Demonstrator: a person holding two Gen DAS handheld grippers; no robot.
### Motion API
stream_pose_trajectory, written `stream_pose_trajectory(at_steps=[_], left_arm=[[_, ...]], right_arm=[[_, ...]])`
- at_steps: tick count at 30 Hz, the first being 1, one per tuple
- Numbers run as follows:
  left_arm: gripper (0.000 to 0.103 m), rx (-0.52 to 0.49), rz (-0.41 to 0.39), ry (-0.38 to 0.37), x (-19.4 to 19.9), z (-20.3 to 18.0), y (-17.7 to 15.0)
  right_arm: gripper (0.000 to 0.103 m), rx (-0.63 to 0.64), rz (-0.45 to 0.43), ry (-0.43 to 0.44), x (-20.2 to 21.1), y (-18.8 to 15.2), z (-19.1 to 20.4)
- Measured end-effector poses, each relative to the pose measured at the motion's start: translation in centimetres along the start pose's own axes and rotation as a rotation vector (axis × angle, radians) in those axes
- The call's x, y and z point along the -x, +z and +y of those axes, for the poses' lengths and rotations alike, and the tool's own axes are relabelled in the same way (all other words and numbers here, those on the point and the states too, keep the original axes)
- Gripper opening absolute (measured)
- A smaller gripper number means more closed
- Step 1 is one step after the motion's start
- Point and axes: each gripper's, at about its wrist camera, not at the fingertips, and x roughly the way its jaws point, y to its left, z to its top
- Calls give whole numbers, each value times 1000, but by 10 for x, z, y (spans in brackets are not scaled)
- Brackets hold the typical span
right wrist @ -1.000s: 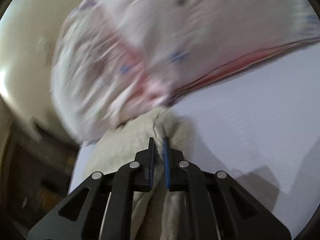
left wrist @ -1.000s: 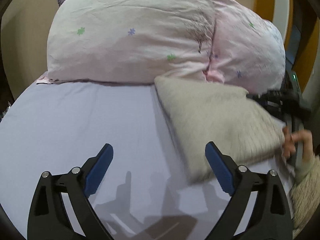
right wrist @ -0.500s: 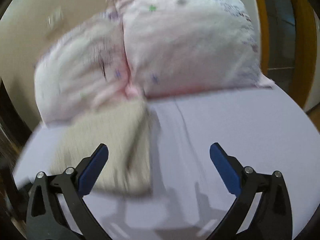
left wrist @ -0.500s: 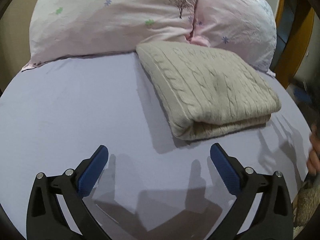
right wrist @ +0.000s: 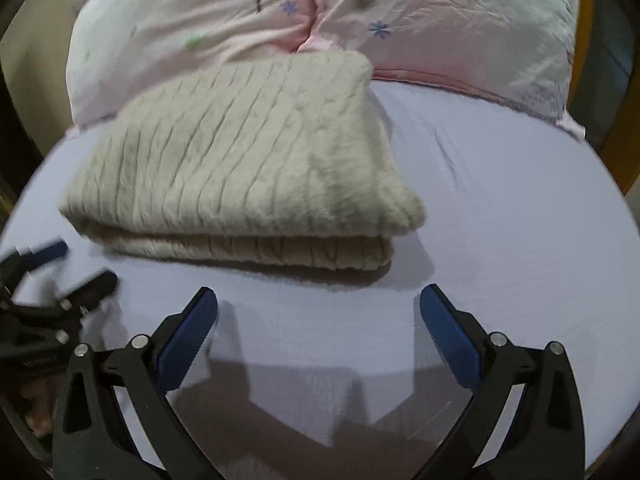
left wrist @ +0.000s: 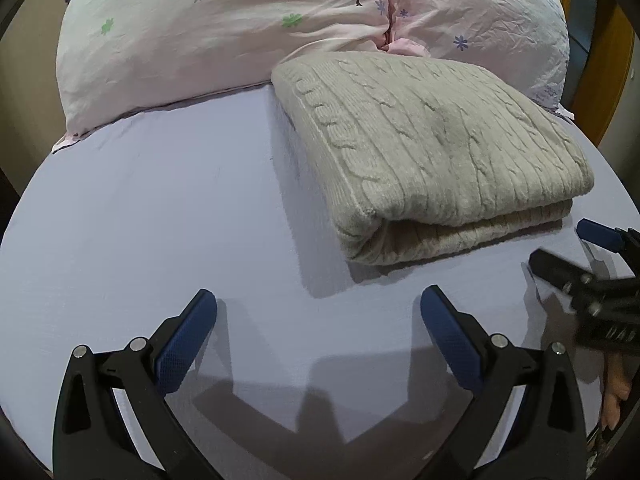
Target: Fold small clothes
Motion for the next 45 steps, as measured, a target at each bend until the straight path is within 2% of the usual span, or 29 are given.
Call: stream_pose_trajectory(at_steps=[45], left_arm=[[102, -2, -1, -2, -1, 0, 0]], right_arm=[[101, 9, 4, -15, 2, -6, 1]])
